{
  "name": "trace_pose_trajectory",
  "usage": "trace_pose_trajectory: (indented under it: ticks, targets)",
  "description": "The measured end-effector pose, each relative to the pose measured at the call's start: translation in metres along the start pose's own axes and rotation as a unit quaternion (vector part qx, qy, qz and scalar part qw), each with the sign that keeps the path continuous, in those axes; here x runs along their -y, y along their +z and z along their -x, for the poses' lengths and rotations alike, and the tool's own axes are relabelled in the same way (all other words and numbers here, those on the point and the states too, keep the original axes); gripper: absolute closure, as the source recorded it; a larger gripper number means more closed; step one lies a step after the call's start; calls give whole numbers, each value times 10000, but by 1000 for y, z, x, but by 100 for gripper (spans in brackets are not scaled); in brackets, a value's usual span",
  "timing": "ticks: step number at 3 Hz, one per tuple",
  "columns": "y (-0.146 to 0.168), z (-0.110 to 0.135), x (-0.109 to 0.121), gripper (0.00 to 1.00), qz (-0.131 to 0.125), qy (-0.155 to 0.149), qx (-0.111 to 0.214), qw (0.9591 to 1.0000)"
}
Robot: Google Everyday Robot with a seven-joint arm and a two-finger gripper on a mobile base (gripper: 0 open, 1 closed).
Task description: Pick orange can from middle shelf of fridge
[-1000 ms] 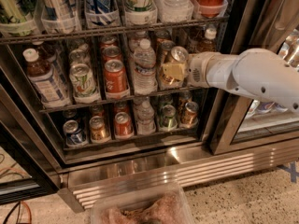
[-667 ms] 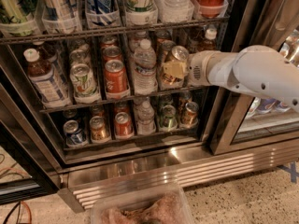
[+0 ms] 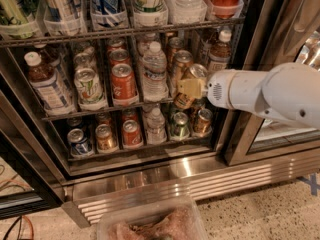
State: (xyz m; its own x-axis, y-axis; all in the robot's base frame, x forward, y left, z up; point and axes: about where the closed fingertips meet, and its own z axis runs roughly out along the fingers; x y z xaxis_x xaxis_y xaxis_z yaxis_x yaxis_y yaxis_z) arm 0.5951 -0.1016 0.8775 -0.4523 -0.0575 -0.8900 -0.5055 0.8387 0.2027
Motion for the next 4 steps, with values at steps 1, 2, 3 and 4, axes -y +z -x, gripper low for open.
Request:
trace_pose_trajectory:
  ticks: [1, 2, 3, 4]
  targets:
    - [-5, -35, -8, 100, 63, 247, -384, 9989]
    - [-2, -38, -9, 100, 212, 296, -491, 9981]
    - [-7, -69, -45, 100, 727, 579, -867, 9919]
    - [-17, -100, -89, 100, 1191, 826, -1247, 9815]
